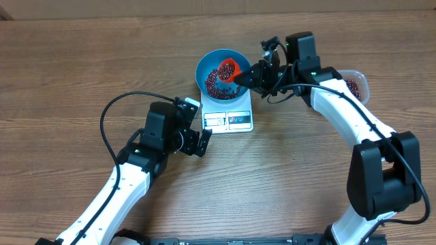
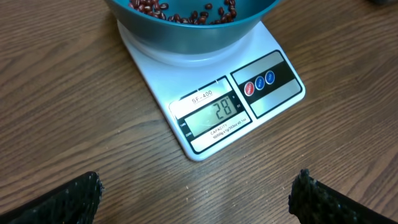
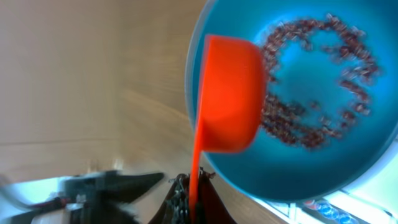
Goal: Scoop item into bowl and weigh 150g on scale
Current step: 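Carry the filled scoop left over the blue bowl, then tip the scoop into the blue bowl and return right to the tub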
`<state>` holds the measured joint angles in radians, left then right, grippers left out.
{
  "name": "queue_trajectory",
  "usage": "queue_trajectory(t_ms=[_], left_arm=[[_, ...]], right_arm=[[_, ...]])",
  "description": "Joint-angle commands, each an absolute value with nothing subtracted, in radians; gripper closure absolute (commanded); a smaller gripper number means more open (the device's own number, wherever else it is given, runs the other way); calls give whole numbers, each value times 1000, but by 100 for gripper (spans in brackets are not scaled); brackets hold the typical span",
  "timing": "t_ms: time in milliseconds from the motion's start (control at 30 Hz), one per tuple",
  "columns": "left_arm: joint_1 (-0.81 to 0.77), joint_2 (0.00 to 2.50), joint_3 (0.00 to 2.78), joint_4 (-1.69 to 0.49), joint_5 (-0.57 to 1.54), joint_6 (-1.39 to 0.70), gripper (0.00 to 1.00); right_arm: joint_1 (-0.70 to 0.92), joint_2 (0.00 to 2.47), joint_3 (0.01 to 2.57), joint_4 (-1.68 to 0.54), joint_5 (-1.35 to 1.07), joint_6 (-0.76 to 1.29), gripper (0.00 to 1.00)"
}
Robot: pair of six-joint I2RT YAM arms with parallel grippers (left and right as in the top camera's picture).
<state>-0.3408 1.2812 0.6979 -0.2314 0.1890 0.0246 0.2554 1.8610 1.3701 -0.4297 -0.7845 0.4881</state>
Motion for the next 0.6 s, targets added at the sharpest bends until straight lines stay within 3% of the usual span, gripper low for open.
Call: queue_trajectory(t_ms=[0,233,567], left_arm=[[-343,1288,694,-228,183,15,0],[-343,1288,694,-228,183,15,1],[-343,1287,694,-229,183,15,0]], right_arm=[[302,1861,1496,-536,-550,317,96],[421,1861,1631,-712,-141,122,96],[604,1861,1638,-739,393,-144,96]])
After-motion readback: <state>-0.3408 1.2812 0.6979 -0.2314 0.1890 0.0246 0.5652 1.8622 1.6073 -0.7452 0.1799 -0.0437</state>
